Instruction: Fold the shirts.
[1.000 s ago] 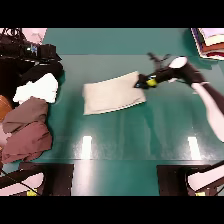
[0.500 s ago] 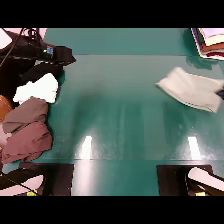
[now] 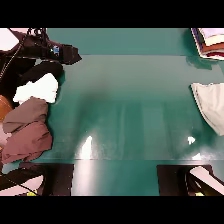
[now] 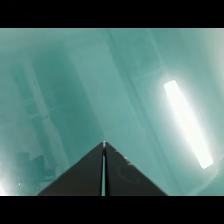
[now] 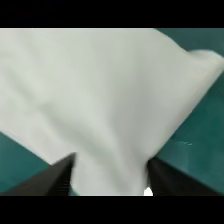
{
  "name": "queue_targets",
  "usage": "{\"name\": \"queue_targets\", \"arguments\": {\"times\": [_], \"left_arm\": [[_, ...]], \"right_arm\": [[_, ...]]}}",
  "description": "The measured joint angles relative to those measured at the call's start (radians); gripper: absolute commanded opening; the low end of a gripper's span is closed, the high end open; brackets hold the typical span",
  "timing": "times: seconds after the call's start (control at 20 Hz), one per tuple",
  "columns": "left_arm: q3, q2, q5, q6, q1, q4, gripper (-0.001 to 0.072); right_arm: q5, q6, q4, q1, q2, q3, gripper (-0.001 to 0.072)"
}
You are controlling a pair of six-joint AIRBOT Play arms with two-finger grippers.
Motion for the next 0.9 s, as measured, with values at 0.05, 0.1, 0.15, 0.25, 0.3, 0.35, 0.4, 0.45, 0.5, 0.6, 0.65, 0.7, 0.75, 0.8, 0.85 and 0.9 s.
{"name": "queue_targets", "arguments": {"times": [0.05,0.1,0.15,0.25,0.3,0.35,0.4,0.45,0.5,0.6,0.65,0.7,0.75,0.8,0.85,0.9], "left_arm": [[0.0,0.0,-0.007,0.0,0.0,0.006,0.0025],[0.0,0.0,-0.014,0.0,-0.001,0.012,0.0025],[0.0,0.0,-0.021,0.001,-0.001,0.017,0.0025],[0.0,0.0,-0.029,0.001,-0.001,0.022,0.0026],[0.0,0.0,-0.032,0.001,-0.001,0.025,0.0025],[0.0,0.0,-0.034,0.001,-0.001,0.027,0.0025],[0.0,0.0,-0.035,0.001,-0.001,0.027,0.0025],[0.0,0.0,-0.037,0.001,-0.001,0.027,0.0025],[0.0,0.0,-0.038,0.001,-0.001,0.028,0.0026],[0.0,0.0,-0.042,0.001,-0.001,0.028,0.0026],[0.0,0.0,-0.042,0.001,-0.001,0.027,0.0026],[0.0,0.0,-0.04,0.001,-0.001,0.027,0.0026],[0.0,0.0,-0.037,0.001,-0.001,0.027,0.0025],[0.0,0.0,-0.03,0.001,-0.001,0.026,0.0025],[0.0,0.0,-0.025,0.001,-0.001,0.026,0.0026],[0.0,0.0,-0.018,0.001,-0.001,0.025,0.0025]], "right_arm": [[0.011,-0.002,-0.047,-0.011,0.009,0.019,0.0557],[0.024,-0.002,-0.085,-0.023,0.019,0.047,0.0556],[0.036,-0.002,-0.099,-0.029,0.03,0.075,0.0556],[0.048,-0.004,-0.067,-0.015,0.057,0.131,0.0556],[0.053,-0.004,-0.031,0.01,0.071,0.152,0.0555],[0.058,-0.005,0.013,0.053,0.089,0.168,0.0555],[0.06,-0.005,0.055,0.111,0.106,0.178,0.0555],[0.064,-0.005,0.085,0.177,0.121,0.183,0.0555],[0.065,-0.005,0.114,0.26,0.136,0.185,0.0555],[0.066,-0.005,0.145,0.439,0.153,0.187,0.0554],[0.066,-0.005,0.153,0.53,0.159,0.187,0.0546],[0.063,-0.006,0.158,0.626,0.163,0.188,0.0409],[0.05,-0.006,0.162,0.717,0.166,0.188,0.0203],[0.037,-0.006,0.164,0.795,0.167,0.188,0.0046],[0.022,-0.006,0.166,0.867,0.169,0.188,0.0012],[0.005,-0.006,0.167,0.936,0.17,0.188,0.0012]]}}
